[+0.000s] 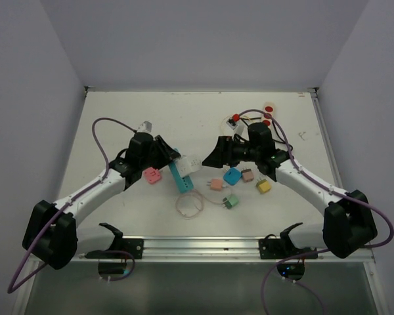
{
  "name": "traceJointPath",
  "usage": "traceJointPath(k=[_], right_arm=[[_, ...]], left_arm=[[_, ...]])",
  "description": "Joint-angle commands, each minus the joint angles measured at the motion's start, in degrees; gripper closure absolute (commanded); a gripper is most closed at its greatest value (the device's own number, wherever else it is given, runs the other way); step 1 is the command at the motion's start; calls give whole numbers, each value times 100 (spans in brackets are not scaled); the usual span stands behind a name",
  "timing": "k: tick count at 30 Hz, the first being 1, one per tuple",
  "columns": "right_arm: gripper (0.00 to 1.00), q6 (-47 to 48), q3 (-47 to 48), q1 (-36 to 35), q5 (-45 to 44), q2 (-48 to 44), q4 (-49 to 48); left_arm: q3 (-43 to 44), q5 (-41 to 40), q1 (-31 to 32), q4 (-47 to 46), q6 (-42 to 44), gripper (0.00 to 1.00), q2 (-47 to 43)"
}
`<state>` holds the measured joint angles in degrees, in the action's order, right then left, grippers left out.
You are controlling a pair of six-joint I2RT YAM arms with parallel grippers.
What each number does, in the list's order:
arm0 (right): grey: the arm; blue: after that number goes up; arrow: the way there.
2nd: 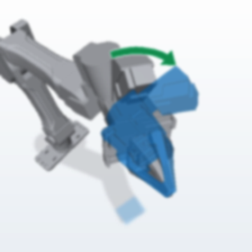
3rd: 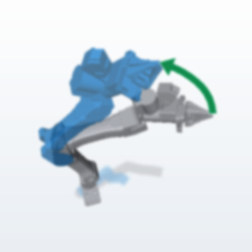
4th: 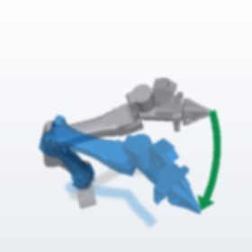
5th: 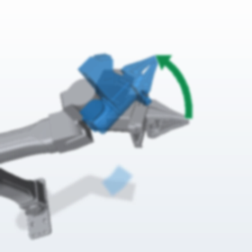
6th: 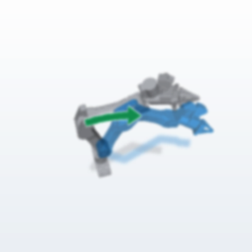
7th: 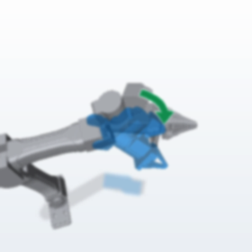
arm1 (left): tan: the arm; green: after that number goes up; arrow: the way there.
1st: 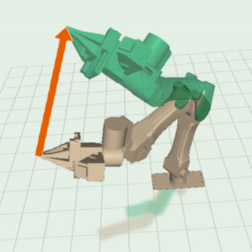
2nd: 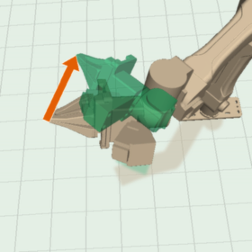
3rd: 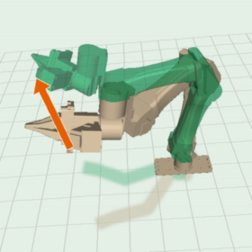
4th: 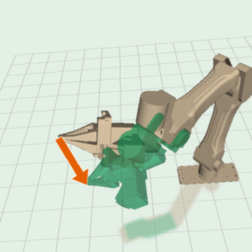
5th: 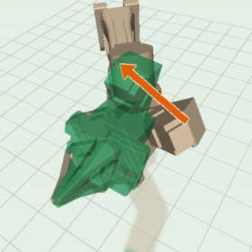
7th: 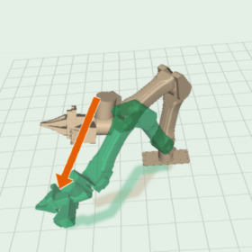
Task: Pull the plug off the socket
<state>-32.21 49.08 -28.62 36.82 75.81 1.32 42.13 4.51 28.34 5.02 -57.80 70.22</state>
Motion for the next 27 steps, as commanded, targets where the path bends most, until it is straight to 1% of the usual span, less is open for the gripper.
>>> traceJointPath(k=[1,8,10,15,22,27], right_arm=[[20,-66,-57,94,-219,39,26],[12,-75,-21,-56,-289,249,-79],[8,-49,31,-117,-359,267,-80],[2,-23,198,-433,-623,355,-88],[1,-75,505,-881,-1212,461,-97],[1,-93,646,-943,-1344,496,-97]], left_arm=[[138,-407,-153,-71,173,100,-315],[120,-425,-144,-80,181,100,-342],[120,-425,-144,-80,181,100,-333],[120,-425,-109,-18,208,100,-280],[129,-653,23,-9,243,100,-254],[120,-732,67,43,278,100,-254]])
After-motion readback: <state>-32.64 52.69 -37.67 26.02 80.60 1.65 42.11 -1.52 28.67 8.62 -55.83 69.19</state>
